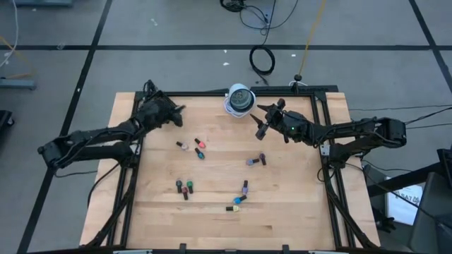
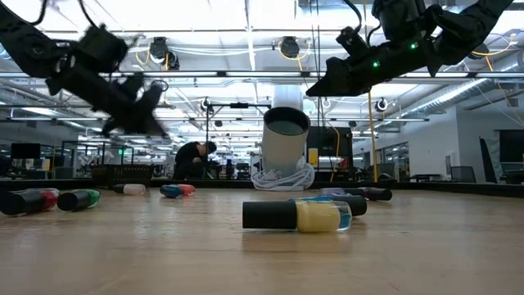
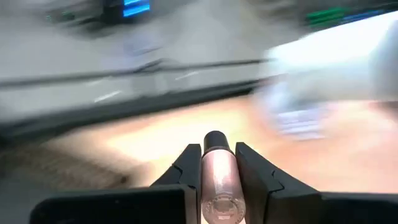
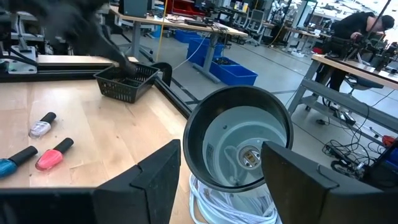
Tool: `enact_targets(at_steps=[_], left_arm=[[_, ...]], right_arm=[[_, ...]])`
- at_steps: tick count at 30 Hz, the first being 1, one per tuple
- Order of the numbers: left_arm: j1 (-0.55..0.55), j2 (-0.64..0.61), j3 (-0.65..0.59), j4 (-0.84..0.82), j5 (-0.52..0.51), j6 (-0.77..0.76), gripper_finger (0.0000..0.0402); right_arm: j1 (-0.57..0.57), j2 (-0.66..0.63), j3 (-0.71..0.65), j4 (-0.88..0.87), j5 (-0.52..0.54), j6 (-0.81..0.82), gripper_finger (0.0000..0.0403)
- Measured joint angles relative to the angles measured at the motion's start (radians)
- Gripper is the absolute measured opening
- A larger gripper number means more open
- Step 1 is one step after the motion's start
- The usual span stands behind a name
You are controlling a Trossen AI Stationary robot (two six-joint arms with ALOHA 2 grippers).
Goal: Pick & Place Nail Polish
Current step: Put the light pink nail polish bottle into the black basket
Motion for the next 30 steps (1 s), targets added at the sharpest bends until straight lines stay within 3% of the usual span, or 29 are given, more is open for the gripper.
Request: enact_targets(at_steps=[7,12,14,16,21,24,27,30], left_arm=[[-0.026,-0.079,0.000,0.209,0.621,0.064,0.0052],[-0.089,-0.082,0.000,0.350,0.957,0.000,0.0052],[-0.138,-0.082,0.000,0.447,1.044,-0.008,0.0052],[-0.181,-0.082,0.000,0.557,1.015,-0.026,0.0052],[-0.245,-0.094,0.000,0.958,0.743,-0.138,0.0052],[-0.276,-0.093,0.001,1.108,0.672,-0.173,0.0052],[-0.291,-0.093,0.000,1.110,0.671,-0.183,0.0052],[-0.301,-0.093,0.001,0.966,0.674,-0.130,0.0052]], right_arm=[[0.000,0.000,0.000,0.000,0.000,0.000,0.0210],[0.000,0.000,0.000,0.000,0.000,0.000,0.0210],[0.000,0.000,0.000,0.000,0.000,0.000,0.0210],[0.000,0.000,0.000,0.000,0.000,0.000,0.0210],[0.000,0.000,0.000,0.001,0.000,0.007,0.0210],[0.000,0.000,0.000,0.005,0.000,0.007,0.0210],[0.000,0.000,0.000,0.005,0.000,0.006,0.0210],[0.000,0.000,0.000,0.006,-0.001,0.006,0.0210]])
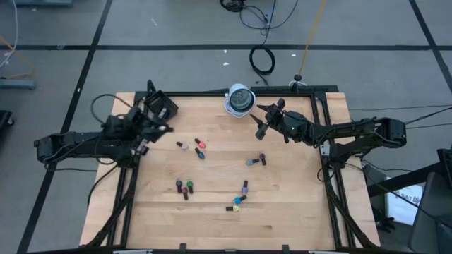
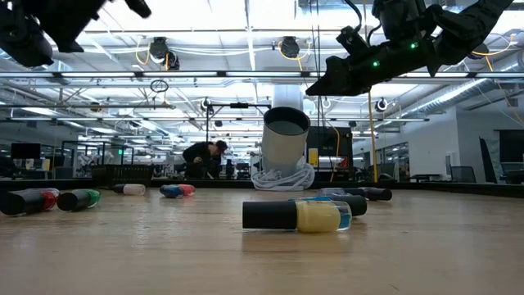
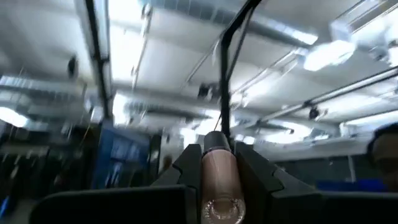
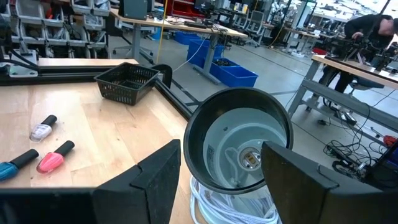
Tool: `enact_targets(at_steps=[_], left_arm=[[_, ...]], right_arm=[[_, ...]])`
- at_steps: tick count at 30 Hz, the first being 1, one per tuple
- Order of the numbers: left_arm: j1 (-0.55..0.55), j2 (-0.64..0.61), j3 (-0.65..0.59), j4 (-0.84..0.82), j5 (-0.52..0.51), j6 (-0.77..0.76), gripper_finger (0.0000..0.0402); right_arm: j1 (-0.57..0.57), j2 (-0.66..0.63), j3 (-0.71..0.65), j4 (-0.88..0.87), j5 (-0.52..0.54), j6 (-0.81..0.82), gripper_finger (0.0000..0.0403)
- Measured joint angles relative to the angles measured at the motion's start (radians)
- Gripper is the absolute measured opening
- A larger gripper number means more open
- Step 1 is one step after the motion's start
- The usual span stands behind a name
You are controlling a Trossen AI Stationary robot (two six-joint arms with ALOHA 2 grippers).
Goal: Pick & Place Nail Polish
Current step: Put the light pink nail polish bottle into the black basket
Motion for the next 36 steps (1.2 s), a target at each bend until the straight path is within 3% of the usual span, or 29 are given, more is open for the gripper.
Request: enact_targets(at_steps=[5,7,12,19,24,32,36], left_arm=[[-0.003,0.001,0.000,-0.396,0.093,0.205,0.0052],[-0.003,0.001,0.000,-0.540,0.051,0.264,0.0052],[0.002,0.001,0.000,-0.811,-0.307,0.305,0.0052],[0.023,0.001,0.000,-1.095,-0.847,0.172,0.0052],[0.028,0.001,0.000,-1.213,-1.176,0.065,0.0052],[0.030,0.001,0.000,-1.338,-1.513,-0.034,0.0052],[0.065,0.001,0.000,-1.393,-1.526,-0.117,0.0052]], right_arm=[[0.001,0.000,0.000,0.000,0.000,0.000,0.0210],[0.001,0.000,0.000,-0.001,0.000,0.001,0.0210],[0.001,0.000,0.000,-0.001,0.000,0.001,0.0210],[0.001,0.000,0.000,-0.002,0.000,0.001,0.0210],[0.001,0.000,0.000,-0.003,0.000,0.001,0.0210],[0.001,0.000,0.000,-0.003,0.000,0.001,0.0210],[0.001,0.000,0.000,-0.003,0.000,0.002,0.0210]])
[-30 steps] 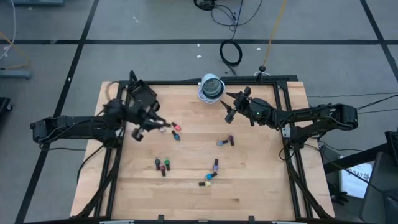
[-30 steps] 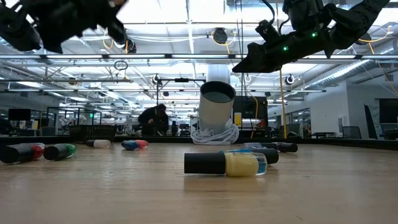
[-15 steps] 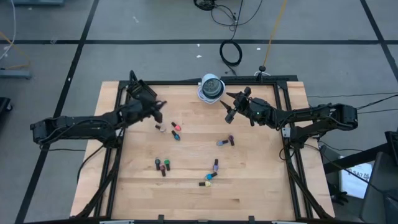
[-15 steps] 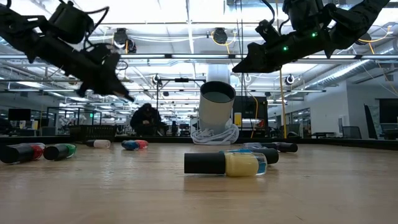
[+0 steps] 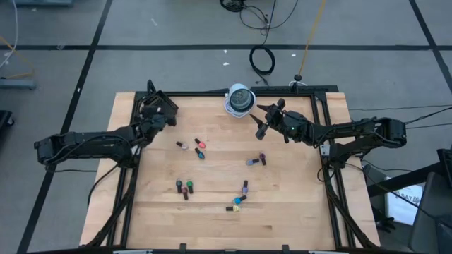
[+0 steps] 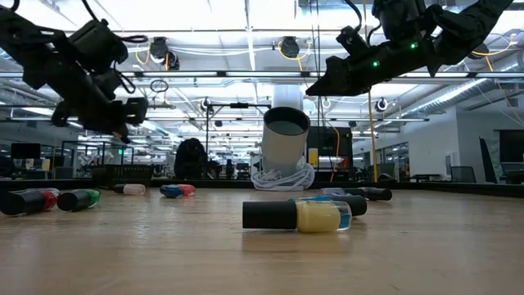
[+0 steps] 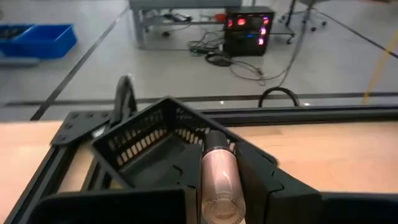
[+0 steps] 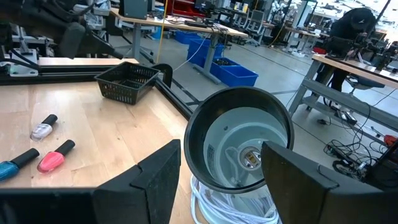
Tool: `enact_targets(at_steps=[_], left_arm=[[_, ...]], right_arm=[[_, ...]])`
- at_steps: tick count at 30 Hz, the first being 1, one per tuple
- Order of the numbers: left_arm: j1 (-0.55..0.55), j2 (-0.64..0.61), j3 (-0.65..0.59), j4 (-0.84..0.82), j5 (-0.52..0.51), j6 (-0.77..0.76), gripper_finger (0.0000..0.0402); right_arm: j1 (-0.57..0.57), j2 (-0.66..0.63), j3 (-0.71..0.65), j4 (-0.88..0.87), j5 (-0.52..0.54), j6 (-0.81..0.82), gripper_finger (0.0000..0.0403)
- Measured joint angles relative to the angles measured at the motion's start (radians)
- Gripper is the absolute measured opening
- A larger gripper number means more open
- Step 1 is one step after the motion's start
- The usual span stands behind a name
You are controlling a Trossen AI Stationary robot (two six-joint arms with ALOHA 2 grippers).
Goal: Pick & Place Nail Polish
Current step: Put the light pink nail polish bottle into the black basket, then put the violet nail polish bottle into the black basket
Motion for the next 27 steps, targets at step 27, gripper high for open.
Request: enact_targets(at_steps=[27], left_arm=[[0.180,0.000,0.000,-0.014,0.179,-0.014,0.0112]], right_arm=[[0.005,-0.006,0.002,-0.087,-0.168,-0.023,0.0210]])
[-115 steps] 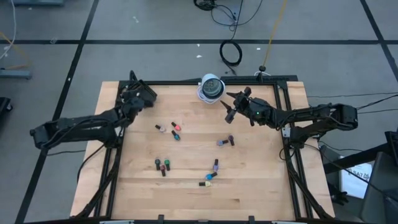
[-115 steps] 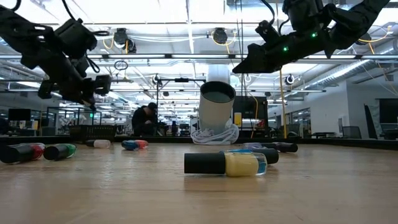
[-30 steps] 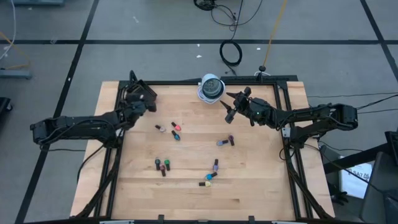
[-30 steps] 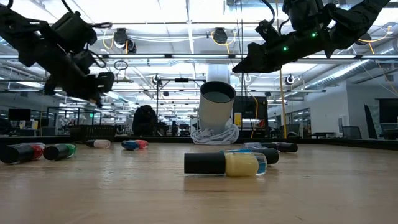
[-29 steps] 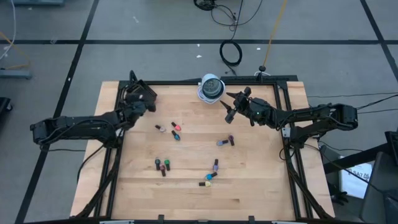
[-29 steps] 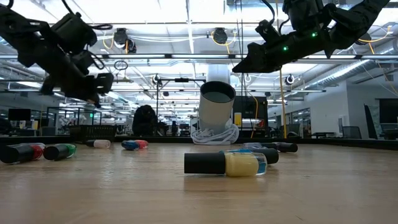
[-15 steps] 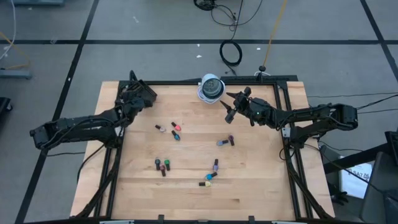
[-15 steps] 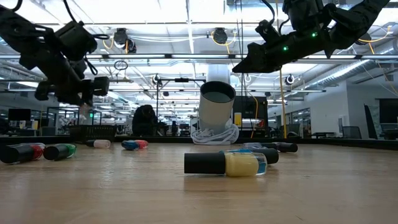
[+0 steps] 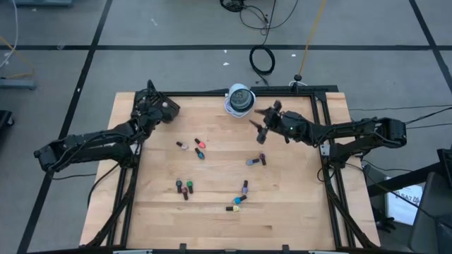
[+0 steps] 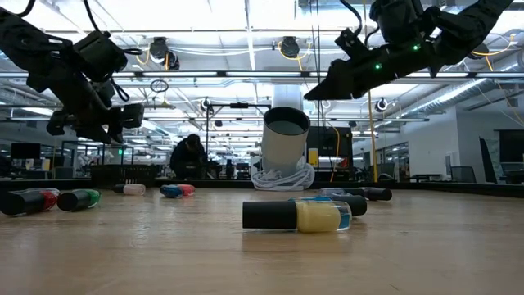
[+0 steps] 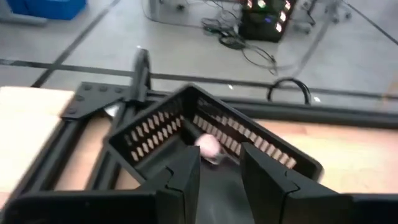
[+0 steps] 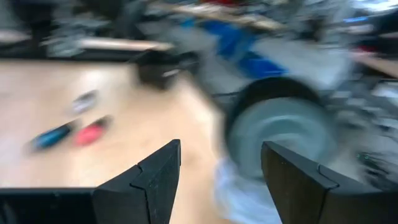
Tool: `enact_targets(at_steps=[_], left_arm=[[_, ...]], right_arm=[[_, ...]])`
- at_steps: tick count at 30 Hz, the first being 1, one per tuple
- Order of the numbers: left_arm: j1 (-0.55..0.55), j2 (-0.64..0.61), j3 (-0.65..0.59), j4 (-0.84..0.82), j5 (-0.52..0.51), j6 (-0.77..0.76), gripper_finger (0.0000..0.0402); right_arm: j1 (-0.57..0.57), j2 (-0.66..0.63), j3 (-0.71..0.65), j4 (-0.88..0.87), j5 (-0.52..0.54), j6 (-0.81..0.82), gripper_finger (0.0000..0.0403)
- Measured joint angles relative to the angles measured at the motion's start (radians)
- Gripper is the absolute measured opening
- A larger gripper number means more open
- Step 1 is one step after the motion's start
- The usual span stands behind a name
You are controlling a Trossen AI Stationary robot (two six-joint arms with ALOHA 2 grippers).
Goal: Pick & Place Nail Polish
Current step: Put the violet nail polish bottle into the black basket
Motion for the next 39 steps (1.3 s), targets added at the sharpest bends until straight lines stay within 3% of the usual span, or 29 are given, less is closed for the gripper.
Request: enact_targets(at_steps=[2,5,9,15,18,27,39], left_arm=[[0.000,0.000,0.000,0.000,0.042,0.024,0.0112],[0.000,0.000,0.000,0.000,0.093,0.052,0.0113],[-0.001,0.000,0.000,0.000,0.116,0.045,0.0113],[-0.005,0.000,0.000,0.000,0.119,0.023,0.0113],[-0.005,0.000,0.000,0.001,0.119,0.022,0.0113],[-0.005,0.000,0.000,0.013,0.090,0.040,0.0113],[-0.005,0.000,0.000,0.069,0.093,0.070,0.0113]], right_arm=[[0.017,-0.007,0.010,-0.089,-0.092,0.017,0.0210],[0.058,-0.006,0.039,-0.323,-0.143,0.052,0.0210],[0.128,0.015,0.043,-0.490,-0.140,0.184,0.0210],[0.238,0.013,0.043,-0.637,-0.055,0.529,0.0210],[0.302,0.015,0.043,-0.678,-0.038,0.632,0.0210],[0.414,0.115,0.043,-0.707,0.150,0.828,0.0210],[0.422,0.228,0.043,-0.704,0.148,0.885,0.0210]])
